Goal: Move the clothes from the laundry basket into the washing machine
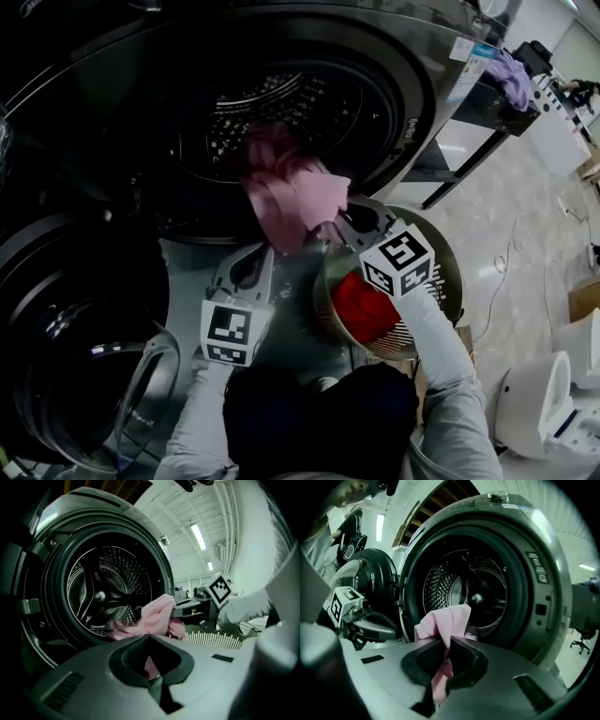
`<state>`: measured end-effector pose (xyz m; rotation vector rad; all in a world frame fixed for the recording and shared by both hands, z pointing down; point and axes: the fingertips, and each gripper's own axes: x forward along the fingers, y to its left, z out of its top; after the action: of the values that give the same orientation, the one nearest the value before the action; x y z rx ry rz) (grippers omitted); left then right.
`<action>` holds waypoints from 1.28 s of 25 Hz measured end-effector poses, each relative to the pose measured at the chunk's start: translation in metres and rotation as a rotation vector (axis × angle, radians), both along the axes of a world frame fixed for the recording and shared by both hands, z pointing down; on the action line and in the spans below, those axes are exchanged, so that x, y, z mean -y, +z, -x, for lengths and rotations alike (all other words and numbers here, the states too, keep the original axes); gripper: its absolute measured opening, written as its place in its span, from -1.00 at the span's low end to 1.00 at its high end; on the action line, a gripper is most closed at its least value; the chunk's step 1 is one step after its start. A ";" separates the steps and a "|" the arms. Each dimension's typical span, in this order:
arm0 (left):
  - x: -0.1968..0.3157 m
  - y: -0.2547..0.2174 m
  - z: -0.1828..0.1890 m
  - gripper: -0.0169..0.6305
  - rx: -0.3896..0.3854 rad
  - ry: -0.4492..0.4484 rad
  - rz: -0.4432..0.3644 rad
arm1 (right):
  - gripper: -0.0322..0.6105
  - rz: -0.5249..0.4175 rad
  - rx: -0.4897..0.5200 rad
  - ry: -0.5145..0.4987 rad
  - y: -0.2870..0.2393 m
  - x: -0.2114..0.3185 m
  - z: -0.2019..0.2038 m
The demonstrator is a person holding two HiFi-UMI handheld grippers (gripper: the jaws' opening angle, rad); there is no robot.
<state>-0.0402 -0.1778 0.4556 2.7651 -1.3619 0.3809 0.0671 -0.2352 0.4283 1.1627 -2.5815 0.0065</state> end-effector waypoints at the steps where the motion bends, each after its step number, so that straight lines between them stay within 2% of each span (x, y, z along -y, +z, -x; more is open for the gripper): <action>1: 0.000 -0.001 0.001 -0.89 -0.004 -0.003 -0.003 | -0.80 -0.006 -0.010 -0.014 -0.004 0.004 0.013; 3: 0.000 -0.003 0.005 -0.89 -0.011 -0.012 -0.006 | -0.80 -0.004 -0.048 -0.035 -0.004 0.013 0.036; 7: -0.001 -0.006 0.013 -0.89 -0.023 -0.028 -0.006 | -0.80 0.067 -0.149 -0.071 0.021 0.024 0.070; 8: -0.001 -0.006 0.015 -0.89 -0.026 -0.030 -0.006 | -0.75 0.087 -0.179 -0.090 0.028 0.024 0.076; 9: -0.001 -0.007 0.017 -0.89 -0.028 -0.032 -0.007 | -0.43 0.109 -0.207 -0.110 0.035 0.024 0.082; 10: -0.001 -0.008 0.019 -0.89 -0.031 -0.034 -0.008 | -0.23 0.129 -0.237 -0.127 0.042 0.023 0.086; 14: -0.001 -0.006 0.020 -0.89 -0.039 -0.030 -0.005 | 0.02 0.151 -0.380 -0.151 0.066 0.024 0.088; 18: 0.000 -0.005 0.018 -0.89 -0.044 -0.021 -0.002 | 0.06 0.109 -0.556 -0.172 0.082 0.029 0.083; 22: -0.001 -0.006 0.016 -0.89 -0.044 -0.016 -0.004 | 0.04 0.053 -0.708 -0.170 0.088 0.039 0.078; 23: -0.001 -0.006 0.017 -0.89 -0.045 -0.017 -0.005 | -0.03 0.033 -0.724 -0.159 0.087 0.041 0.077; 24: -0.001 -0.006 0.017 -0.89 -0.046 -0.018 -0.005 | -0.24 0.015 -0.734 -0.148 0.086 0.043 0.075; 26: -0.001 -0.007 0.019 -0.89 -0.050 -0.022 -0.005 | -0.29 -0.007 -0.739 -0.142 0.084 0.044 0.074; 28: -0.001 -0.007 0.021 -0.89 -0.051 -0.027 -0.006 | -0.38 -0.022 -0.715 -0.145 0.079 0.042 0.074; 29: -0.001 -0.007 0.022 -0.89 -0.051 -0.029 -0.007 | -0.48 -0.025 -0.678 -0.141 0.074 0.041 0.075; 30: -0.001 -0.007 0.022 -0.89 -0.050 -0.029 -0.007 | -0.67 -0.024 -0.632 -0.132 0.067 0.041 0.076; 32: -0.001 -0.007 0.023 -0.89 -0.048 -0.030 -0.007 | -0.69 -0.026 -0.559 -0.104 0.056 0.043 0.079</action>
<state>-0.0632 -0.1772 0.4483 2.7371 -1.3952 0.3072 -0.0124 -0.2785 0.4848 0.8780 -2.1411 -0.3284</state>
